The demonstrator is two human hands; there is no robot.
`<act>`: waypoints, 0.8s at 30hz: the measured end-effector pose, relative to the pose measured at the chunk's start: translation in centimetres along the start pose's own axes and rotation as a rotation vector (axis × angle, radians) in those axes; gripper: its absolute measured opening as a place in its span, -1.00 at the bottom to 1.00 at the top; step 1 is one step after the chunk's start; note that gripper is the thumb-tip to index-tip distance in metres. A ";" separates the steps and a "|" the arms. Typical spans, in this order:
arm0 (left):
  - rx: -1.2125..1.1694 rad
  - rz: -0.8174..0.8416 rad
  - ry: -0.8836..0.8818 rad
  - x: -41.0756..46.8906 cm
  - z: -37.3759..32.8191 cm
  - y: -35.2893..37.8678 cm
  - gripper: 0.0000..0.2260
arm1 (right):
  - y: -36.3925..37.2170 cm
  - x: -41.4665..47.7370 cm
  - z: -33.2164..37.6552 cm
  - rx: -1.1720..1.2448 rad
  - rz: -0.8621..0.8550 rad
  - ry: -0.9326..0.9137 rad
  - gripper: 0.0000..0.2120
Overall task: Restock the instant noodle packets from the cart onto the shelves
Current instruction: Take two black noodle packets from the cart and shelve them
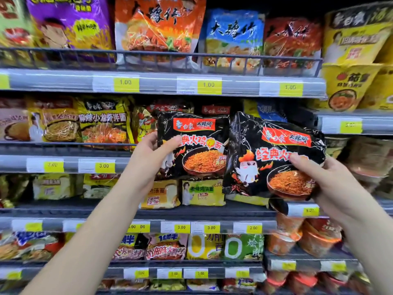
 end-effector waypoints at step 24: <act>0.048 -0.084 -0.004 7.9 -1.8 5.8 -0.46 | -4.7 0.1 0.4 -0.017 0.006 0.013 -0.52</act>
Point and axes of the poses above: each hand's wrist, its own x-axis towards the middle knuckle, its own y-axis out of the palm, z = x × y, the point moved 10 cm from there along x, towards the middle knuckle, and after that the axes turned 8 degrees about x, right-handed, at the moved point
